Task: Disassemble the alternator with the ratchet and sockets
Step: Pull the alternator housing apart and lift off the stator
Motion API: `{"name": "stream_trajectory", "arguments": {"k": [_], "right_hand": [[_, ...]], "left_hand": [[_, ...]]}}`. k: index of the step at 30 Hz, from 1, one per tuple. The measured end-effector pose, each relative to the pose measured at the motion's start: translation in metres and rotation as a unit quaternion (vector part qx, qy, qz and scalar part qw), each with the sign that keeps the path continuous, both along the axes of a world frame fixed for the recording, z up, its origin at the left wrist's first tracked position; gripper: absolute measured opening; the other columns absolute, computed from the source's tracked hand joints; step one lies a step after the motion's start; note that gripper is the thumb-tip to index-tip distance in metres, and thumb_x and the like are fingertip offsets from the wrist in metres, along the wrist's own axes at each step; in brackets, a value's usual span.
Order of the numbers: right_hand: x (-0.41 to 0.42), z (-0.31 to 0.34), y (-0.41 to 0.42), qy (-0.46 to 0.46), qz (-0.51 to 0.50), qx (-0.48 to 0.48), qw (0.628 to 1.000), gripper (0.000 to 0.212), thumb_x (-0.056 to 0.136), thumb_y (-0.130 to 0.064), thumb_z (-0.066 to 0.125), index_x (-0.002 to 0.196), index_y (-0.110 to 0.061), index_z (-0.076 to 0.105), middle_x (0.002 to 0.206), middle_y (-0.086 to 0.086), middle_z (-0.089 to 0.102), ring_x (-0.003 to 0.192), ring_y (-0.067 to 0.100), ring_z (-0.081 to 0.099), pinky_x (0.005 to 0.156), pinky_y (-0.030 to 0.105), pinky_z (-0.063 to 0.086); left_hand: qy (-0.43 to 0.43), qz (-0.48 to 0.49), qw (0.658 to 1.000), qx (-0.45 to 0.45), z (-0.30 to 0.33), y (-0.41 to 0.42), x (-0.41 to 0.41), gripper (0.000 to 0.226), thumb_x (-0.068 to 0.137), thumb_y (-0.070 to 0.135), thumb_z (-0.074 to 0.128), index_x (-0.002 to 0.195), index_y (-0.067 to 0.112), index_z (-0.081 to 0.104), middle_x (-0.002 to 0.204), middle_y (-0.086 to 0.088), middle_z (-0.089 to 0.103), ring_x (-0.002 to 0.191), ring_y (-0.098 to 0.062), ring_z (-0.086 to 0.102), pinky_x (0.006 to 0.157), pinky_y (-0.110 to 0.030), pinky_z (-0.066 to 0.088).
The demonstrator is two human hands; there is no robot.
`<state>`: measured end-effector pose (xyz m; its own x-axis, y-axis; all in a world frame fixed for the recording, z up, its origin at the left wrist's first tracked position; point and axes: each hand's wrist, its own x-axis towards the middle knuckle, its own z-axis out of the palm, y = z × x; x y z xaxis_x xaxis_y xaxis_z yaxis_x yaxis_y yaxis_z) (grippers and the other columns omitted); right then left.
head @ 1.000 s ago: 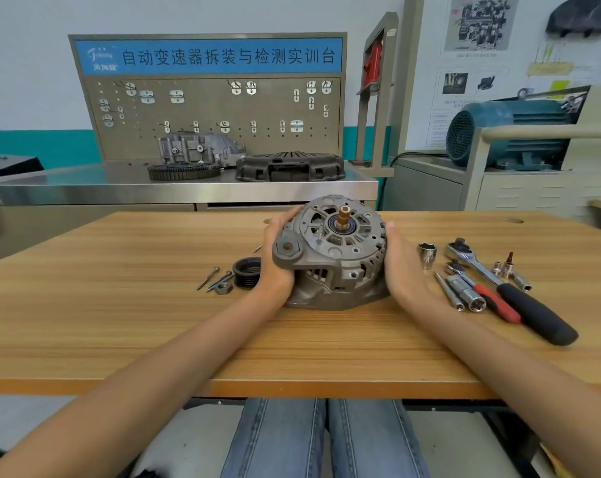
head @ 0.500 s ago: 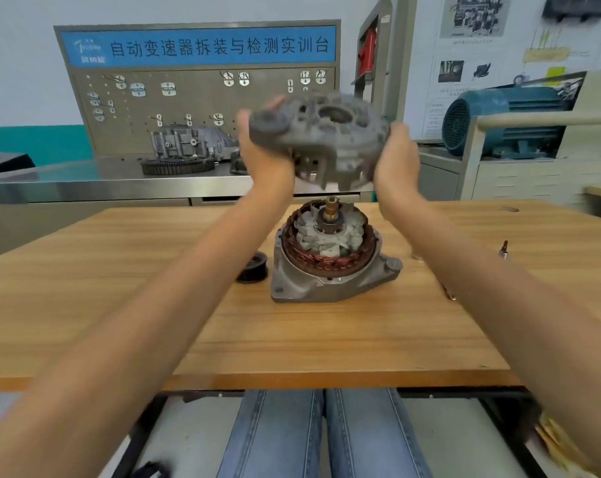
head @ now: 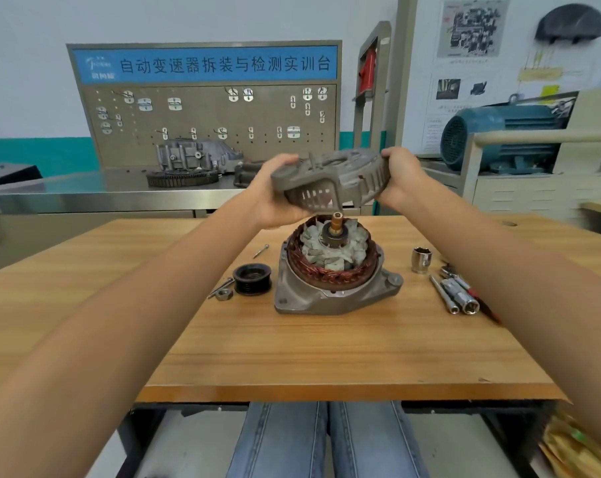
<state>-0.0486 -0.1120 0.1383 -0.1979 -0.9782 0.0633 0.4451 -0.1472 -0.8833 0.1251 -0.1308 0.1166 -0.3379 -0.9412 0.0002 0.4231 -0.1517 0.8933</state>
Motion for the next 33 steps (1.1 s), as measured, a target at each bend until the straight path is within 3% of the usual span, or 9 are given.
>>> {"name": "stream_trajectory", "arguments": {"k": [4,9,13,15,18,21,27,31,33], "right_hand": [[0.004,0.013,-0.011,0.072,0.014,-0.032,0.997,0.031,0.101,-0.019,0.033,0.122,-0.003,0.051,0.114,0.016,0.066,0.102,0.027,0.065,0.089,0.044,0.054],[0.006,0.023,-0.028,0.276,0.008,0.023,0.961,0.032,0.102,-0.031,0.028,0.094,-0.016,0.055,0.082,0.001,0.063,0.077,0.014,0.06,0.063,0.029,0.049],[0.002,0.027,-0.048,0.352,0.039,0.073,0.932,0.044,0.098,-0.054,0.027,0.106,-0.019,0.053,0.098,0.003,0.061,0.095,0.018,0.057,0.082,0.038,0.043],[0.001,0.023,-0.06,0.337,0.077,0.075,0.936,0.054,0.095,-0.062,0.022,0.116,-0.02,0.049,0.108,0.007,0.06,0.103,0.022,0.056,0.086,0.04,0.043],[0.008,0.011,-0.078,0.316,0.084,0.053,0.944,0.063,0.092,-0.069,0.018,0.121,-0.022,0.049,0.114,0.008,0.062,0.097,0.019,0.059,0.087,0.042,0.042],[0.016,-0.005,-0.091,0.374,0.093,0.082,0.919,0.061,0.09,-0.07,0.026,0.124,-0.023,0.046,0.113,0.006,0.061,0.107,0.024,0.055,0.099,0.049,0.034],[0.005,-0.04,-0.107,0.52,0.096,0.163,0.833,0.061,0.097,-0.057,0.025,0.137,-0.012,0.039,0.116,0.008,0.06,0.1,0.024,0.054,0.091,0.042,0.036],[0.0,-0.055,-0.11,0.513,0.077,0.177,0.837,0.054,0.098,-0.048,0.033,0.136,-0.009,0.041,0.085,0.003,0.058,0.088,0.021,0.054,0.098,0.046,0.039],[0.0,-0.06,-0.108,0.511,0.074,0.174,0.839,0.051,0.099,-0.043,0.035,0.134,-0.007,0.043,0.086,0.004,0.057,0.091,0.023,0.052,0.092,0.043,0.041]], "left_hand": [[-0.004,0.002,1.0,-0.017,0.001,-0.015,0.005,0.021,0.095,0.027,0.052,0.095,0.008,0.061,0.077,-0.013,0.073,0.065,-0.024,0.072,0.059,-0.036,0.06],[0.015,0.04,0.995,-0.093,0.023,-0.028,0.011,0.015,0.095,0.02,0.056,0.087,0.008,0.061,0.073,-0.011,0.073,0.065,-0.023,0.072,0.056,-0.037,0.06],[-0.087,0.133,0.965,-0.208,0.039,-0.043,0.011,0.019,0.087,0.01,0.067,0.102,0.007,0.055,0.092,-0.009,0.069,0.08,-0.023,0.069,0.069,-0.036,0.06],[-0.222,0.17,0.913,-0.297,0.042,-0.054,0.011,0.034,0.081,0.013,0.074,0.104,0.019,0.05,0.1,-0.002,0.065,0.085,-0.018,0.068,0.068,-0.033,0.059],[-0.463,0.193,0.725,-0.473,0.031,-0.068,0.008,0.039,0.078,0.018,0.077,0.099,0.021,0.044,0.093,0.013,0.056,0.081,-0.004,0.06,0.065,-0.018,0.054],[-0.582,0.162,0.596,-0.529,0.004,-0.087,0.007,0.04,0.08,0.021,0.074,0.109,0.02,0.046,0.105,0.006,0.059,0.092,-0.016,0.06,0.074,-0.035,0.054],[-0.687,0.096,0.452,-0.561,-0.047,-0.116,0.011,0.042,0.082,0.025,0.071,0.117,0.02,0.047,0.117,0.0,0.055,0.102,-0.019,0.056,0.069,-0.027,0.04],[-0.714,0.071,0.399,-0.571,-0.08,-0.121,0.005,0.037,0.09,0.018,0.057,0.126,0.02,0.046,0.118,-0.004,0.054,0.101,-0.023,0.056,0.065,-0.03,0.037],[-0.732,0.058,0.403,-0.546,-0.087,-0.121,0.001,0.036,0.094,0.026,0.054,0.129,0.019,0.047,0.115,-0.007,0.057,0.1,-0.026,0.058,0.072,-0.035,0.042]]}}
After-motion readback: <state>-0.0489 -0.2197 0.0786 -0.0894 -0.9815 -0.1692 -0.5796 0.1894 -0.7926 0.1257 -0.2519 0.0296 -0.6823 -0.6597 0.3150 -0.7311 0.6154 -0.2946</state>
